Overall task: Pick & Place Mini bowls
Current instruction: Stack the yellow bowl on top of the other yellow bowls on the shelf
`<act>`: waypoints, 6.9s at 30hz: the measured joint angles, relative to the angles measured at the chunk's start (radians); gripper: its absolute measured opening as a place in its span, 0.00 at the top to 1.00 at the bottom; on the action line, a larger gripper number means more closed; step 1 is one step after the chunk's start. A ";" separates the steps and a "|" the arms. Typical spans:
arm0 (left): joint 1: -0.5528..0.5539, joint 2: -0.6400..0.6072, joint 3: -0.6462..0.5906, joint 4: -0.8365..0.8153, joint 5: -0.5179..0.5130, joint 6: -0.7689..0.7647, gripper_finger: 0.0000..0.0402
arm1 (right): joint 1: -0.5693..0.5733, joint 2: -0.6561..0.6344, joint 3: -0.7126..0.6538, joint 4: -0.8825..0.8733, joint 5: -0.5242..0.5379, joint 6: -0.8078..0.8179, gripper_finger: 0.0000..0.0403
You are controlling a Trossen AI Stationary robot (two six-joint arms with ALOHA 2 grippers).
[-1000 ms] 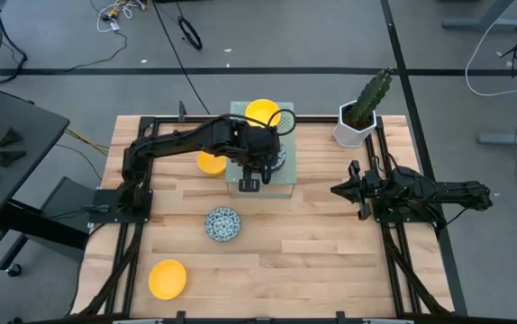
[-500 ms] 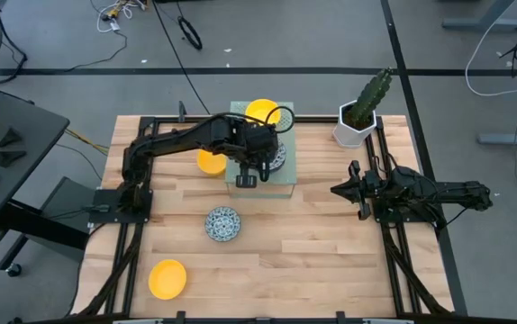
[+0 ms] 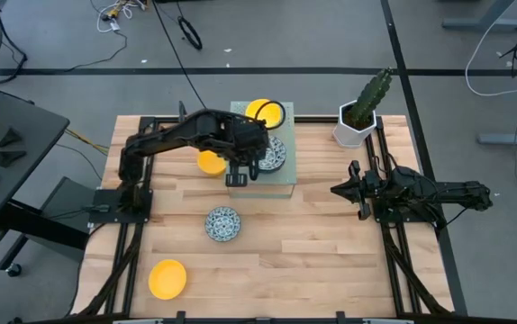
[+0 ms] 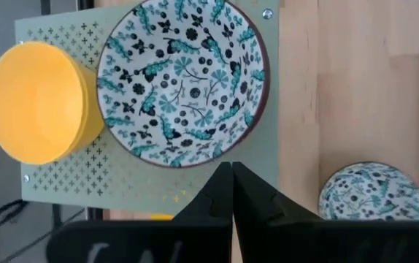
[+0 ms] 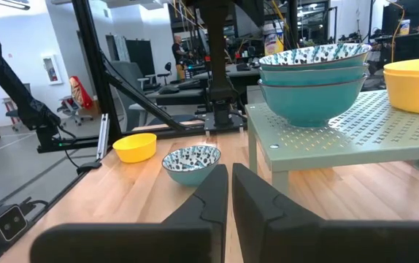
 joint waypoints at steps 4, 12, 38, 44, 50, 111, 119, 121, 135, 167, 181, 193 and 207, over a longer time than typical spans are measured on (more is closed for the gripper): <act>0.001 -0.030 0.001 -0.018 0.004 -0.028 1.00 | 0.000 0.000 0.000 0.000 0.000 0.000 0.93; -0.011 -0.087 0.002 -0.021 0.005 -0.067 1.00 | 0.000 0.000 0.000 0.000 0.000 0.000 0.93; -0.117 -0.232 -0.397 0.052 0.113 -0.183 1.00 | 0.000 0.000 0.000 0.000 0.000 0.000 0.93; -0.164 -0.328 -0.620 0.152 0.177 -0.219 1.00 | 0.000 0.000 0.000 0.000 0.000 0.000 0.93; -0.199 -0.387 -0.755 0.182 0.178 -0.219 1.00 | 0.000 0.000 0.000 0.000 0.000 0.000 0.93; 0.449 -0.631 -1.228 0.473 0.136 -0.694 0.99 | 0.000 0.000 0.000 0.000 0.000 0.000 0.93; 0.478 -0.629 -1.228 0.480 0.183 -0.696 0.94 | 0.000 0.000 0.000 0.000 0.000 0.000 0.93; 0.485 -0.629 -1.228 0.480 0.190 -0.691 0.89 | 0.000 0.000 0.000 0.000 0.000 0.000 0.93; 0.478 -0.561 -1.226 0.474 0.190 -0.880 0.59 | 0.000 0.000 0.000 0.000 0.000 0.000 0.93; 0.602 -0.260 -1.226 0.595 0.239 -0.898 0.58 | 0.000 0.000 0.000 0.000 0.000 0.000 0.93; 0.608 -0.246 -1.289 0.614 0.214 -0.898 0.61 | 0.000 0.000 0.000 0.000 0.000 0.000 0.93; 0.607 -0.246 -1.290 0.649 0.214 -0.898 0.69 | 0.000 0.000 0.000 0.000 0.000 0.000 0.93; 0.607 -0.246 -1.290 0.657 0.214 -0.897 0.89 | 0.000 0.000 0.000 0.000 0.000 0.000 0.93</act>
